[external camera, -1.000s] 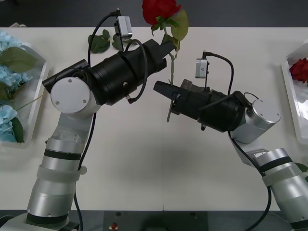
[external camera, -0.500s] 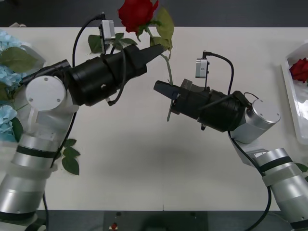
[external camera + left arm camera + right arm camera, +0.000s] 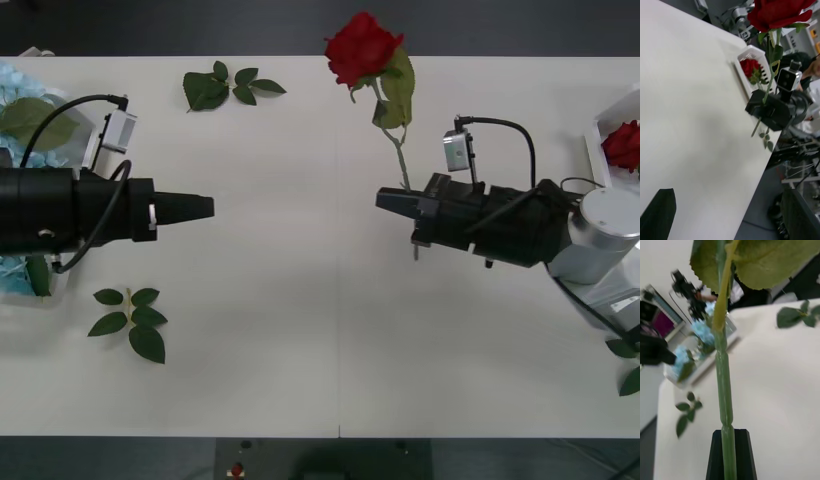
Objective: Put the red flowers into the right box and the blue flowers into the left box
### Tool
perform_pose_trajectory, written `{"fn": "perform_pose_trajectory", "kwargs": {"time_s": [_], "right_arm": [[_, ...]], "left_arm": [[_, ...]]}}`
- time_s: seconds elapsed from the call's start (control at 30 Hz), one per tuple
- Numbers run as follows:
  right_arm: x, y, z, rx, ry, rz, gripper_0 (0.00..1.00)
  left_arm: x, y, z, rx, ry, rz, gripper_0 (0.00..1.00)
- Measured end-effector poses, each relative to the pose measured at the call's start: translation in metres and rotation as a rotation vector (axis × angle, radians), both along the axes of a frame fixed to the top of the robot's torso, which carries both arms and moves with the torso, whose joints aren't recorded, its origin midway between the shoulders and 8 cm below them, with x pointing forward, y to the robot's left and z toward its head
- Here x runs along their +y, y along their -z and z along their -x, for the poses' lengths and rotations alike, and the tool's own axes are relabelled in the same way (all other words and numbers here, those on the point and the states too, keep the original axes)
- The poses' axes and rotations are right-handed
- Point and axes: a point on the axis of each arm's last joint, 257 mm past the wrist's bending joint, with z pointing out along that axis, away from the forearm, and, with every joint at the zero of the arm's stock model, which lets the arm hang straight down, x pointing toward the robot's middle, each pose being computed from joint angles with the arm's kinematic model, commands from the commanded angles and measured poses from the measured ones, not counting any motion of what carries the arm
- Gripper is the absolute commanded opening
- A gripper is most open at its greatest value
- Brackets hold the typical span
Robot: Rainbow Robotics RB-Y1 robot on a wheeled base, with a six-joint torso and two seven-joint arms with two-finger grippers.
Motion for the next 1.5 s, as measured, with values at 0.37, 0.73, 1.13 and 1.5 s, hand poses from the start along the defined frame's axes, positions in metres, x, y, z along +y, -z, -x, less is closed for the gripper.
{"fn": "perform_pose_trajectory", "kwargs": {"time_s": [0.37,0.73,1.13,1.5], "right_arm": [[-0.212,0.011,-0.034,-0.021,0.229,0.543,0.00],[-0.416,-0.005,-0.037,0.109,0.622,0.800,0.00],[-0.584,0.002,-0.027,0.182,0.930,1.023,0.00],[-0.594,0.024,-0.061,0.092,0.997,1.141,0.00]], "left_arm": [[0.073,-0.014,-0.007,-0.080,-0.035,-0.228,0.81],[0.024,-0.013,0.018,-0.176,0.040,-0.168,0.81],[-0.005,-0.050,0.039,-0.208,0.098,-0.089,0.81],[-0.005,-0.052,0.038,-0.202,0.095,-0.080,0.81]]}}
